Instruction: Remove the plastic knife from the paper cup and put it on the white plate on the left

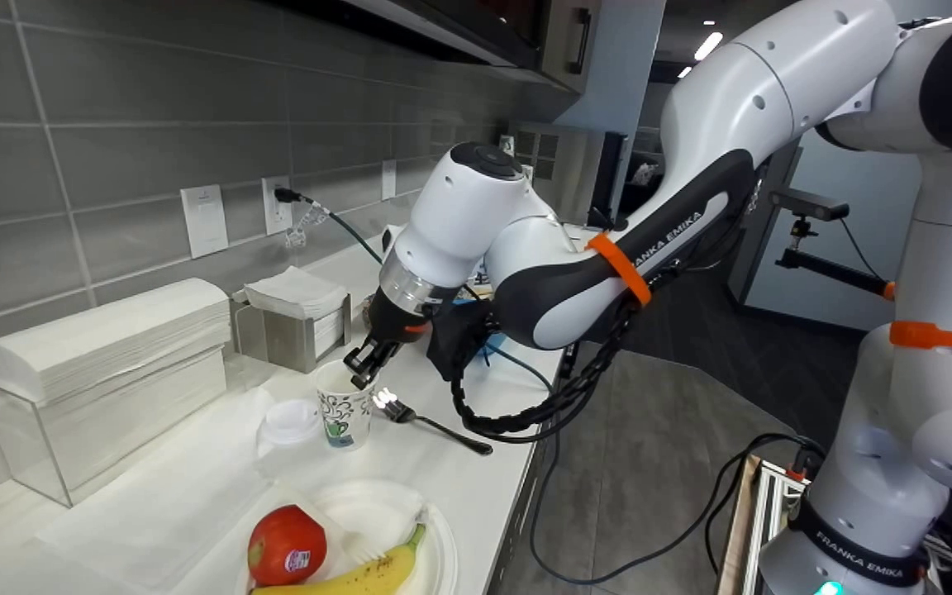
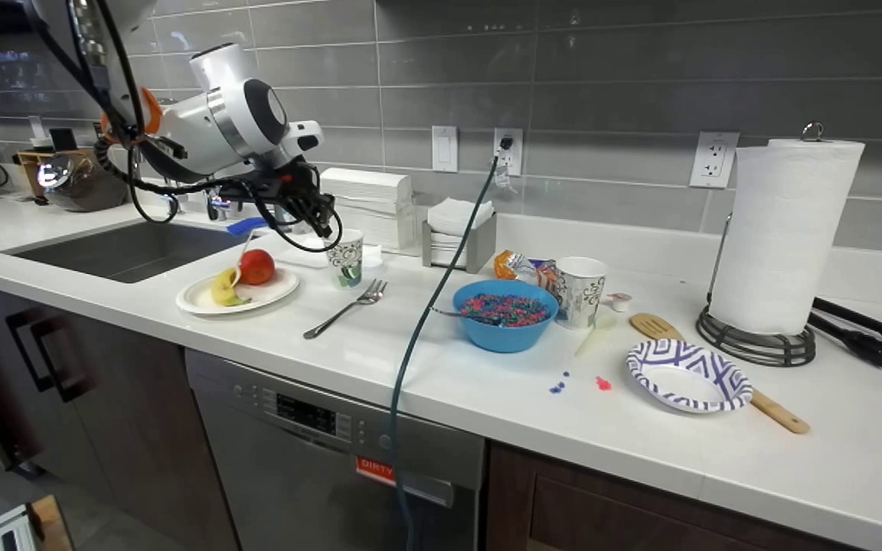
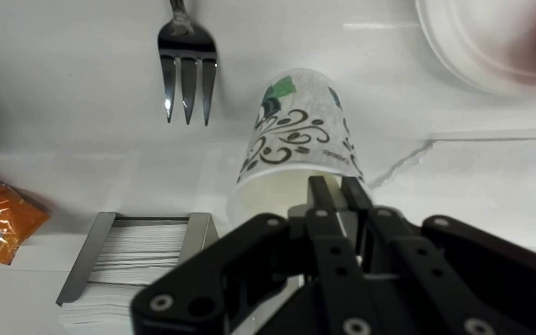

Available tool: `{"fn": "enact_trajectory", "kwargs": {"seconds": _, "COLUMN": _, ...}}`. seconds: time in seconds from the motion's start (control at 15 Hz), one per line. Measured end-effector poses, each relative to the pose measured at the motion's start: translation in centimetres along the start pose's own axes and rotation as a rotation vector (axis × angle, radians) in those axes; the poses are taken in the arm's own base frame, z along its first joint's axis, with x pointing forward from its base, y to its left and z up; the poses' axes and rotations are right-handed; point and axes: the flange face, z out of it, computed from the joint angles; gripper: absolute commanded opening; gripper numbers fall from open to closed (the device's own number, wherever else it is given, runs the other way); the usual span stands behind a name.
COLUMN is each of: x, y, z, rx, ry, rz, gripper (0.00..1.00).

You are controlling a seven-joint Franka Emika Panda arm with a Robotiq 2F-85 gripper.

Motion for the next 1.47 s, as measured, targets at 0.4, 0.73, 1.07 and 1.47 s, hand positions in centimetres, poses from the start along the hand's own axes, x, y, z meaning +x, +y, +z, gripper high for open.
{"fn": "enact_trajectory", "kwargs": {"seconds": 0.4, "x": 0.6, "y": -0.1, "z": -1.1, "rx": 0.016, "ry": 0.037, "rz": 0.012, "gripper": 0.03}}
{"fn": "enact_trajectory", "kwargs": {"seconds": 0.73, "x": 1.3, "y": 0.0, "z": -3.2, "rx": 0.018, "ry": 0.082, "rz": 0.039, "gripper": 0.03}}
{"fn": "enact_trajectory", "kwargs": {"seconds": 1.07, "x": 1.5, "y": 0.3, "z": -4.7, "rx": 0.017, "ry": 0.101, "rz": 0.071, "gripper": 0.03}}
{"fn": "enact_trajectory", "kwargs": {"seconds": 1.47, "x": 0.7, "y": 0.6, "z": -6.0, "rx": 0.028, "ry": 0.092, "rz": 0.123, "gripper": 0.03}}
